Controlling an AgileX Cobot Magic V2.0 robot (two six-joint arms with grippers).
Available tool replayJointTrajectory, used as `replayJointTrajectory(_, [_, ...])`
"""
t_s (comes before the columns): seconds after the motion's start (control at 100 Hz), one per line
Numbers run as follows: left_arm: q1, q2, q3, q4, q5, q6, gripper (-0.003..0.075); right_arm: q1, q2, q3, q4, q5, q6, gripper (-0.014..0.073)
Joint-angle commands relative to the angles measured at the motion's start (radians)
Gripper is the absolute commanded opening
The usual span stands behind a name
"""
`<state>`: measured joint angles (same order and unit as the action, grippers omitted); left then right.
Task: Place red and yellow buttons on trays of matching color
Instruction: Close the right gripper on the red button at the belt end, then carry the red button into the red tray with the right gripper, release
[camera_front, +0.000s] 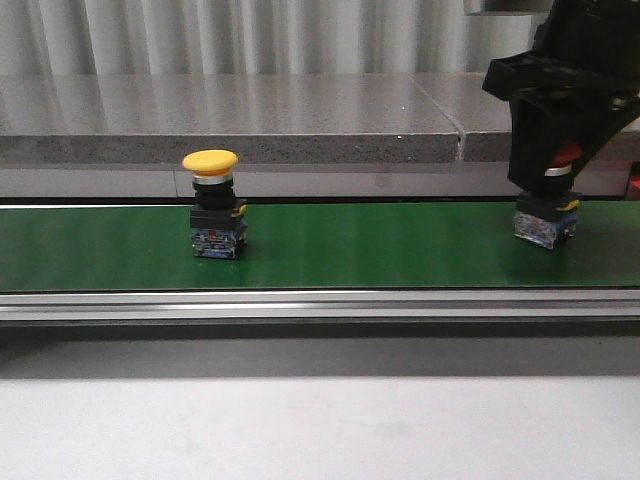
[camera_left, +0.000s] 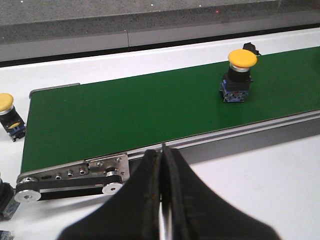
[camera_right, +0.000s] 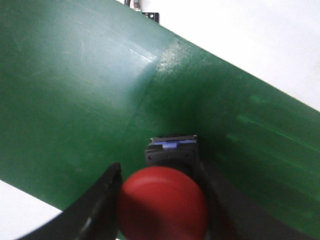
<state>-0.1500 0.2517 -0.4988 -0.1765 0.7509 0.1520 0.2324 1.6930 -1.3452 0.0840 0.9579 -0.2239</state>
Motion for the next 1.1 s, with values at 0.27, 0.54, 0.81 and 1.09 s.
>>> replayJointTrajectory(0.27, [-0.012,0.008,-0.025,-0.021,-0.067,0.001,-0.0020,-0.075,-0.084,-0.103,-0.006,-0.002,0.006,0.0192])
replayJointTrajectory(0.54, [-0.012,0.008,-0.025,-0.021,-0.067,0.001,-0.0020,-0.229,-0.091,-0.144,-0.010,0.041,0.008,0.0192])
replayJointTrajectory(0.81, [-0.012,0.008,-0.025,-0.021,-0.067,0.001,-0.0020,-0.423,-0.089,-0.144,-0.011,0.000,0.008,0.0192])
replayJointTrajectory(1.09, [-0.012,0.008,-0.025,-0.021,-0.067,0.001,-0.0020,-0.567,-0.058,-0.142,-0.014,0.005,0.008,0.0192])
